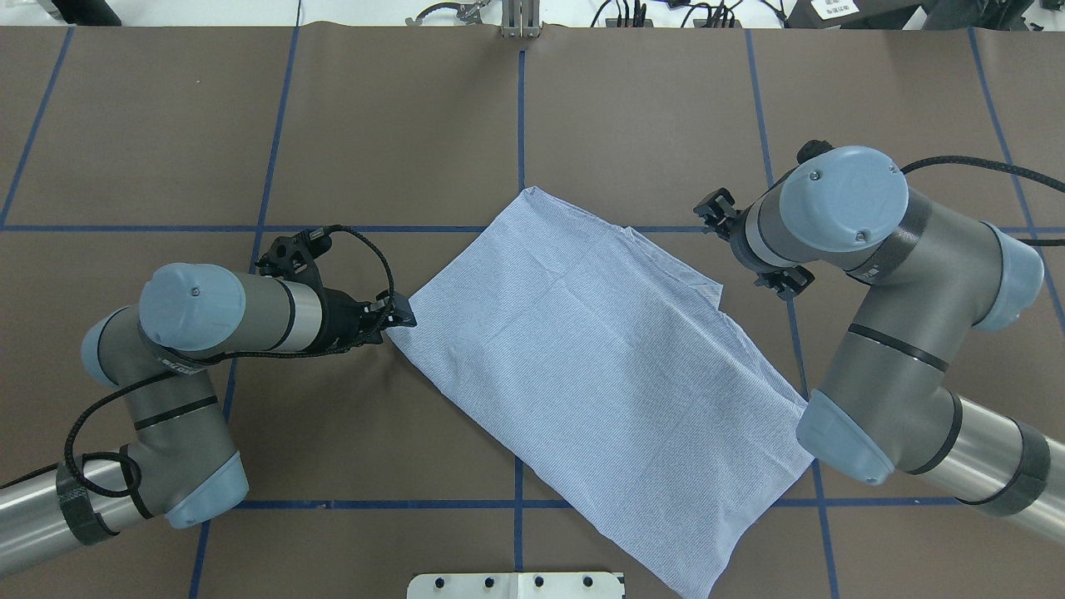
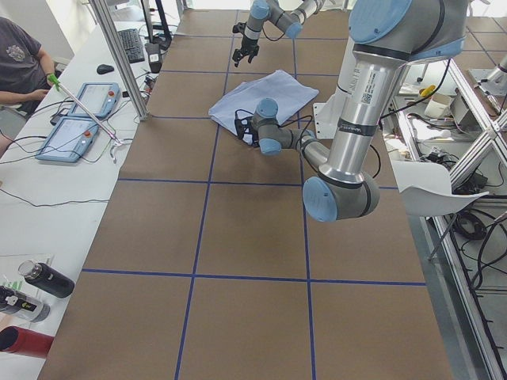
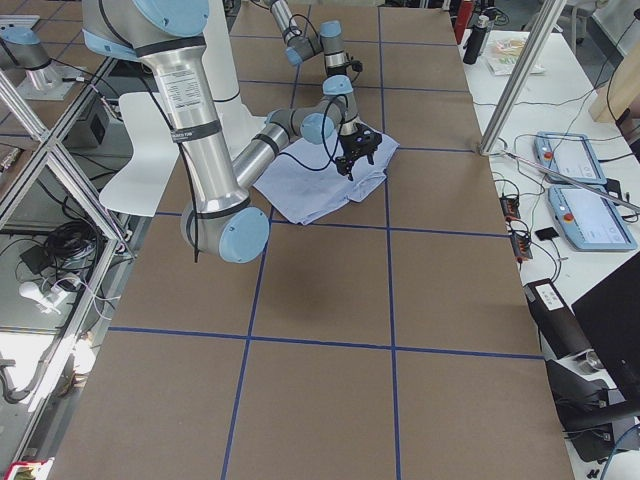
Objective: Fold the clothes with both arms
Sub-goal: 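Pull the shirt straight with both grippers, then release and lift the left gripper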
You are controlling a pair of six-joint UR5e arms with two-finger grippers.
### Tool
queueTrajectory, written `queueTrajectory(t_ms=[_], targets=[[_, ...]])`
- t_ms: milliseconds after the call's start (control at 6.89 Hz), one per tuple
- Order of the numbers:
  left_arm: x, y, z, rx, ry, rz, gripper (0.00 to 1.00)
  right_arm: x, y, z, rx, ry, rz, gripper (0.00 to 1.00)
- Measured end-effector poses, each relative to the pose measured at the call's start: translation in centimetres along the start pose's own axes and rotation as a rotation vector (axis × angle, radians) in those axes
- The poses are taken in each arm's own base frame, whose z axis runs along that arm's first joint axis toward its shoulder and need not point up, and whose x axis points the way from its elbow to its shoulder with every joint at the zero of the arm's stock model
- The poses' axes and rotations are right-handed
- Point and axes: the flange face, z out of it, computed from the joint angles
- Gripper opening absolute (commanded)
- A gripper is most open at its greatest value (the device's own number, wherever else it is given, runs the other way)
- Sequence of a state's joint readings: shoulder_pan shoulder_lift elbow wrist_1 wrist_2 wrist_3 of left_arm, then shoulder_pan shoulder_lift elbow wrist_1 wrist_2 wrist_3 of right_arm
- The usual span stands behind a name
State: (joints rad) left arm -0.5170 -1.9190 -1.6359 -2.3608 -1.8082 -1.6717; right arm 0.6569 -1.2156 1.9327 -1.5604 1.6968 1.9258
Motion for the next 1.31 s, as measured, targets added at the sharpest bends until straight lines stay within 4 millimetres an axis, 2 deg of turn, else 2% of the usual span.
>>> queueTrajectory(t_ms=[145, 290, 580, 725, 870, 1015, 1305], targets=[[0.1, -0.2, 0.4, 0.007, -0.004, -0.001, 0.33, 0.1, -0.1, 0.1, 0.001, 0.002, 0.001, 1.0], [0.3, -0.3, 0.6, 0.018, -0.002, -0.001, 0.0, 0.3, -0.2, 0.2, 0.003, 0.005, 0.002, 1.0], [0.3, -0.8, 0.7, 0.04, -0.003, -0.003, 0.0, 0.4, -0.4, 0.4, 0.005, 0.01, 0.004, 1.0], [0.2, -1.6, 0.5, 0.054, -0.004, -0.004, 0.0, 0.5, -0.4, 0.5, 0.007, 0.013, 0.004, 1.0], [0.1, -3.2, 0.5, 0.079, -0.011, 0.01, 0.0, 0.8, -0.5, 0.7, 0.009, 0.018, 0.004, 1.0], [0.8, -6.2, 1.2, 0.118, -0.025, 0.051, 0.0, 1.0, -0.6, 0.8, 0.01, 0.022, 0.003, 1.0], [5.1, -15.0, 3.6, 0.216, -0.066, 0.119, 0.0, 1.2, -0.7, 1.0, 0.014, 0.029, 0.003, 1.0]])
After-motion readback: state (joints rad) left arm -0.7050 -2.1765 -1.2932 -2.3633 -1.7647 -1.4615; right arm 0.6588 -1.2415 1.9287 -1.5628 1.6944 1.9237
